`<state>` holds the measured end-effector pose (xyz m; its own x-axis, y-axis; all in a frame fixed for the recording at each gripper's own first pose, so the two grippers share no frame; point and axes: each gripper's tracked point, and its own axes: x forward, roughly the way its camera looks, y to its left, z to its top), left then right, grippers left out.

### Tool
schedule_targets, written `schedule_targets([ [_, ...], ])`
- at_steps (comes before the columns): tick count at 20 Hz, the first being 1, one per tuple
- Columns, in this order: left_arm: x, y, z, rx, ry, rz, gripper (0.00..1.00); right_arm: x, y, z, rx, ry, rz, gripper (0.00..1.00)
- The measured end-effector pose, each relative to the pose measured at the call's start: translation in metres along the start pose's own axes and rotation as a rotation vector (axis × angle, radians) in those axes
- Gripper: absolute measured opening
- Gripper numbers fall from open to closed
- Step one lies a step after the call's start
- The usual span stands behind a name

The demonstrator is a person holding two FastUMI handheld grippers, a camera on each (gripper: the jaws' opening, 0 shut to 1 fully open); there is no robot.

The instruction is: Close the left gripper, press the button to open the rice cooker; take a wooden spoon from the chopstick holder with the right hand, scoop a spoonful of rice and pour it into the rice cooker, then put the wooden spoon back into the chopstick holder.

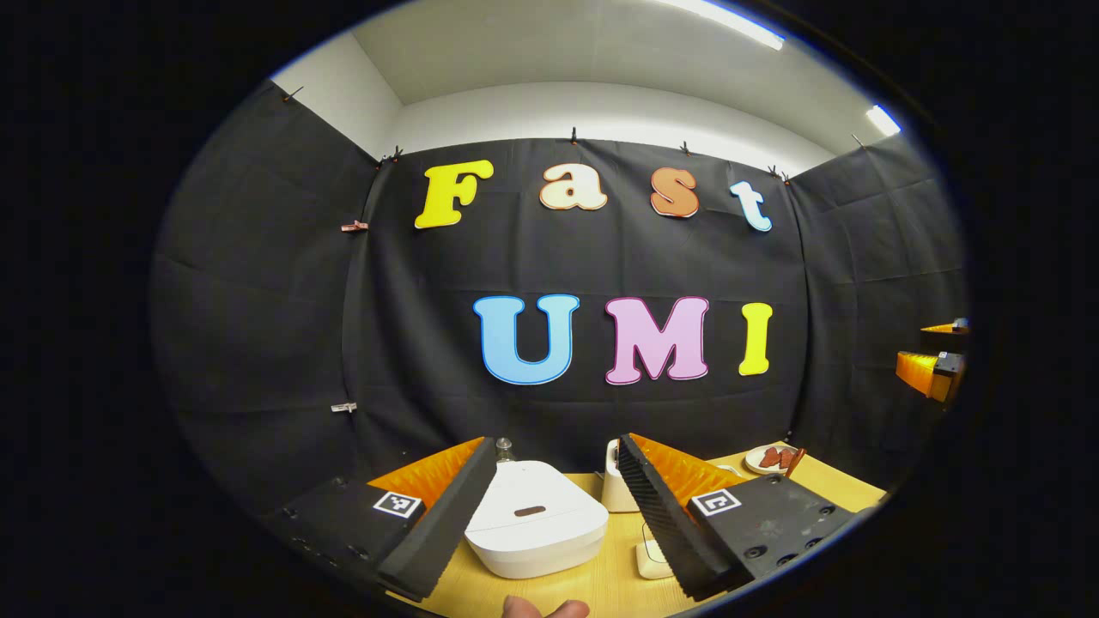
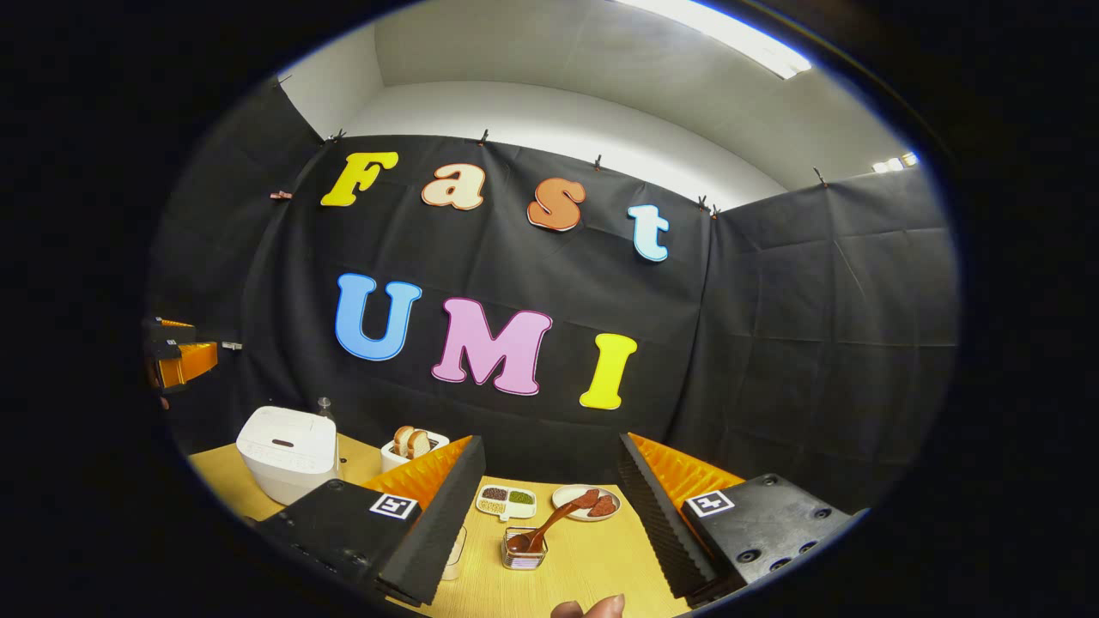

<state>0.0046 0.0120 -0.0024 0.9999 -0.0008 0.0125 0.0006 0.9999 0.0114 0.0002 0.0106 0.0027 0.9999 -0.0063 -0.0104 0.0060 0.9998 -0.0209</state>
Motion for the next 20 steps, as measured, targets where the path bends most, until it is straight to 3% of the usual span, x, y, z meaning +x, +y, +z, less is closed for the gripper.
schedule_targets([
  [6,0.002,0.004,0.002,-0.005,-0.012,-0.016,0.98,-0.001,0.001,-0.001,-0.003,0.002,-0.005,0.97],
  [9,0.005,0.0,0.0,-0.039,-0.002,-0.068,0.89,0.0,0.001,-0.001,-0.002,0.005,-0.011,0.97],
  [13,0.014,0.009,-0.006,-0.019,0.015,-0.107,0.19,-0.001,0.001,-0.004,-0.013,0.008,-0.018,0.97],
  [15,0.023,0.016,-0.018,0.018,0.06,-0.122,0.08,0.0,0.001,-0.004,-0.015,0.009,-0.021,0.97],
  [20,0.069,0.034,-0.06,-0.004,0.215,-0.198,0.07,-0.001,-0.002,-0.01,-0.021,0.024,-0.037,0.98],
])
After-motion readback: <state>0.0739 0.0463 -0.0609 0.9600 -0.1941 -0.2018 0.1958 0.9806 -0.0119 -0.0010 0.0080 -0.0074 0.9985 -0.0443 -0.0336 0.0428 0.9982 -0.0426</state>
